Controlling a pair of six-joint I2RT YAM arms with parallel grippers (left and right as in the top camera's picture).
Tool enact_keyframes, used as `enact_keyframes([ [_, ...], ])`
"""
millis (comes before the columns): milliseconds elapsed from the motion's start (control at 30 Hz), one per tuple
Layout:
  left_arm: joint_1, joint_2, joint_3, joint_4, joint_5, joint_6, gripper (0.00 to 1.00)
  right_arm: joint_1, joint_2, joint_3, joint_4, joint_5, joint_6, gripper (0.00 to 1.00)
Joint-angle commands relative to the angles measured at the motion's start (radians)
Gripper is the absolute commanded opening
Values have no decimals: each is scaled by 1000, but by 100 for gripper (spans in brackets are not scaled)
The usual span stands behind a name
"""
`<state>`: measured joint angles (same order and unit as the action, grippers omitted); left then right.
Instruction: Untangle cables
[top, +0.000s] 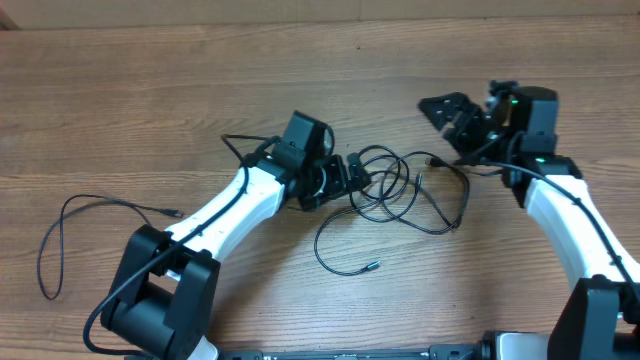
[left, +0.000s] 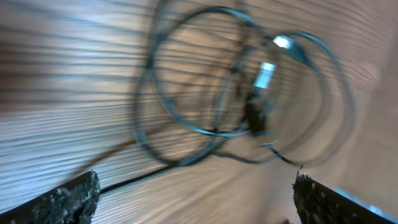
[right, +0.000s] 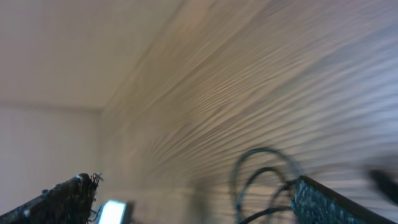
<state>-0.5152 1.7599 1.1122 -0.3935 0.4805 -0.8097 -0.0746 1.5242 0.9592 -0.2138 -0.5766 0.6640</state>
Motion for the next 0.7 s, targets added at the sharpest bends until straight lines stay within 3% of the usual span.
enact_keyframes([
  [0,-48,-29,20,62,70,-2,100,-111,-48,11,-45,45,-14,100],
  [133,-104,-29,20,150,41,7,100,-240,-91,11,-145,45,-14,100],
  [267,-179,-29,20,184,-113,71,99,-343,-109,11,-318,90,-18,100],
  [433,-185,-29,20,122,-254,76,100,-328,-108,10,-478,191,-180,100],
  [667,-145,-29,20,55,-255,69,100,-254,-108,-2,-621,270,-237,100],
])
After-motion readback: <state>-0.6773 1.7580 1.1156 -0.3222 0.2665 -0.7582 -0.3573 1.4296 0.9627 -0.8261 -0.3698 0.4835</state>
